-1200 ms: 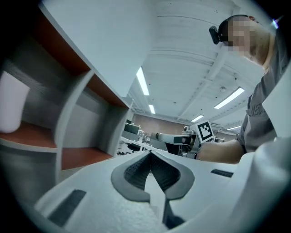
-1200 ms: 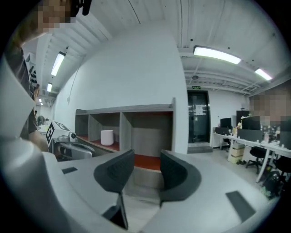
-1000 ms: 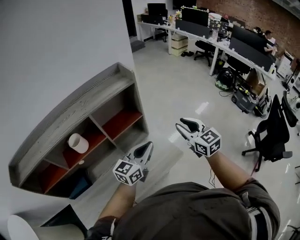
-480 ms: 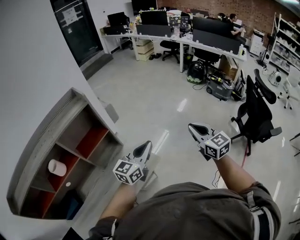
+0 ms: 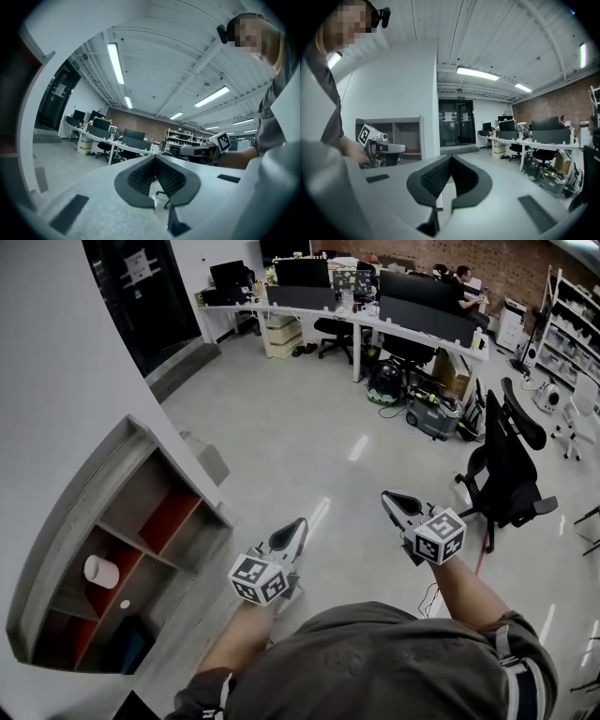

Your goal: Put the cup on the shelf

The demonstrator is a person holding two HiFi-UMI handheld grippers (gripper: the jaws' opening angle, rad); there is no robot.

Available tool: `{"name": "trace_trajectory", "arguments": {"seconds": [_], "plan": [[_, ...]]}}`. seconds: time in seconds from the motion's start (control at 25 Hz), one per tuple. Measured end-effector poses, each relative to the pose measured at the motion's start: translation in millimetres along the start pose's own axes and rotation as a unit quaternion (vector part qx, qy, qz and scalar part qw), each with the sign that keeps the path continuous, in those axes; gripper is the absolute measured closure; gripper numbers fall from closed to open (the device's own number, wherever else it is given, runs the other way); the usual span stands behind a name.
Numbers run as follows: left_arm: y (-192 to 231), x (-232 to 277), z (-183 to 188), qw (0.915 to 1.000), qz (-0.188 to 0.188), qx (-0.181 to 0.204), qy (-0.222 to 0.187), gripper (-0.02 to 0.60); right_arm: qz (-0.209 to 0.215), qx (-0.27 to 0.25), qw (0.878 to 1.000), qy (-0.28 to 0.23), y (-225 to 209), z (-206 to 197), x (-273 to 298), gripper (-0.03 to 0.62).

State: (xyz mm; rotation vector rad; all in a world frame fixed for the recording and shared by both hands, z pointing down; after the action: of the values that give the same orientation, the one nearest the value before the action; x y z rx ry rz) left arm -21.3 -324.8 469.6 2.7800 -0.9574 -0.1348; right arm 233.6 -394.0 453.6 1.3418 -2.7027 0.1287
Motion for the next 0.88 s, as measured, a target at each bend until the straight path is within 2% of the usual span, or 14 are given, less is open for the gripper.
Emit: {"name": "trace_trajectory", "arguments": {"seconds": [0.88], "plan": [[8, -26, -1, 0.9997, 0.023, -0.004, -0.011, 0.577, 0.035, -0.023, 0.999, 0.017, 29, -4, 20, 0.605]]}}
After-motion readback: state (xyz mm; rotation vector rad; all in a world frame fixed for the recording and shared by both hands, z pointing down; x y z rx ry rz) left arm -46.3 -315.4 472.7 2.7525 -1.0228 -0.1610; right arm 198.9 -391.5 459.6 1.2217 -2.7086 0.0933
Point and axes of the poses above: the fingertips, and each gripper's own axes: x forward along the fingers, y to its left, z out of its top, the point moved 6 cm from there along -x, backward along the fingers, and after that the axes turned 14 degrees about -z, right-handed, at the moved point
